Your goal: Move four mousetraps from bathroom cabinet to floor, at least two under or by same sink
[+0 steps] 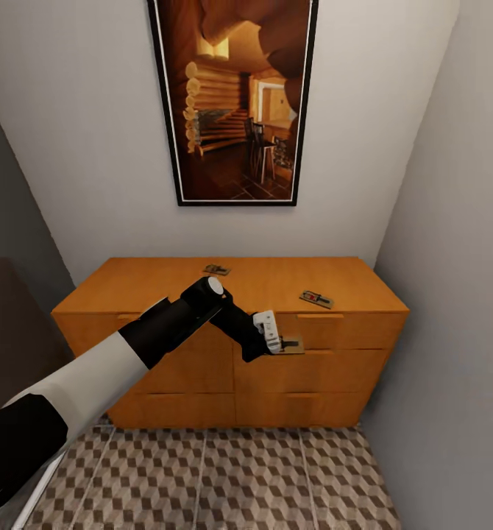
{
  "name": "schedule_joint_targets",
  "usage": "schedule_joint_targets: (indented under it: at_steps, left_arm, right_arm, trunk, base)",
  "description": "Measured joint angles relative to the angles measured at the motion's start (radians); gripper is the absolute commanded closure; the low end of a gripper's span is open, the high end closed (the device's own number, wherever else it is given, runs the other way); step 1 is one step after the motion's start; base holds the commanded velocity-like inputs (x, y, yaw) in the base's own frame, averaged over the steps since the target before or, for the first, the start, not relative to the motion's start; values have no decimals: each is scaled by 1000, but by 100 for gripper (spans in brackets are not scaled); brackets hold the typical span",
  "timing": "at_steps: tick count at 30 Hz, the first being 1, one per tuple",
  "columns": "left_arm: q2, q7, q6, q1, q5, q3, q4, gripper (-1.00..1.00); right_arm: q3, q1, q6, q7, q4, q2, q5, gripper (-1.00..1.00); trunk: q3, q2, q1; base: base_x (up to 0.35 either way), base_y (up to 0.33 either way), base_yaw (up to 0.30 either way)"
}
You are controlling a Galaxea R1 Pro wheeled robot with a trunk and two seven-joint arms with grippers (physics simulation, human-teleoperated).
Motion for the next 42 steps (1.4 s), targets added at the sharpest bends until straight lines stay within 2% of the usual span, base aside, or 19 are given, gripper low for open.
schedule_joint_targets:
  at_steps: [5,10,13,16,18,22,26,30,32,35,37,39,42]
  left_arm:
    - [0,0,0,0,0,0,6,100]
    - [0,6,-3,0,-1,-2,48,100]
    - [0,9,-7,3,-3,-3,101,100]
    - [-1,13,-30,11,-6,-7,203,100]
    - [-3,30,-91,30,-5,-8,277,100]
    - [-20,130,-352,101,1,-11,478,100]
    - [-32,166,-448,167,1,-12,617,100]
    - [-33,185,-533,249,3,-13,677,100]
    - [-31,229,-590,297,4,-17,721,100]
    - [-34,319,-675,347,2,-20,853,100]
    - [-39,360,-731,363,4,-14,929,100]
    - [-45,410,-823,378,4,-17,1021,100]
    - [-45,471,-918,399,9,-13,1077,100]
  right_arm:
    - [0,0,0,0,0,0,0,100]
    - [0,0,0,-1,0,-1,0,100]
    - [0,0,0,-1,-1,-2,0,100]
    - [-1,0,0,-2,-1,-4,0,100]
    - [-1,0,0,-3,-1,-4,0,100]
    - [-2,0,0,-3,-1,-4,-1,100]
    - [-2,0,-1,-3,-2,-4,-1,100]
    - [-3,0,-1,-3,-3,-5,-2,100]
    - [-3,0,-1,-3,-3,-6,-2,100]
    - [-4,0,-1,-3,-4,-6,-3,100]
    - [-3,0,-2,-2,-4,-7,-3,100]
    - [-4,0,-2,-1,-5,-8,-3,100]
    - [-4,0,-2,0,-6,-12,-3,100]
  trunk:
    - [0,0,0]
    - [0,0,0]
    - [0,0,-1]
    - [0,0,-1]
    - [0,0,-1]
    - [0,0,-1]
    - [0,0,-1]
    - [0,0,-1]
    - [0,0,-1]
    - [0,0,-1]
    - [0,0,-1]
    - [0,0,-1]
    - [0,0,-1]
  base:
    - [-310,0,0]
    - [-73,0,0]
    - [-13,0,0]
    - [-3,0,0]
    - [-1,0,0]
    - [0,0,0]
    - [0,0,0]
    - [0,0,0]
    - [0,0,0]
    - [0,0,0]
    - [0,0,0]
    - [0,0,0]
    - [0,0,0]
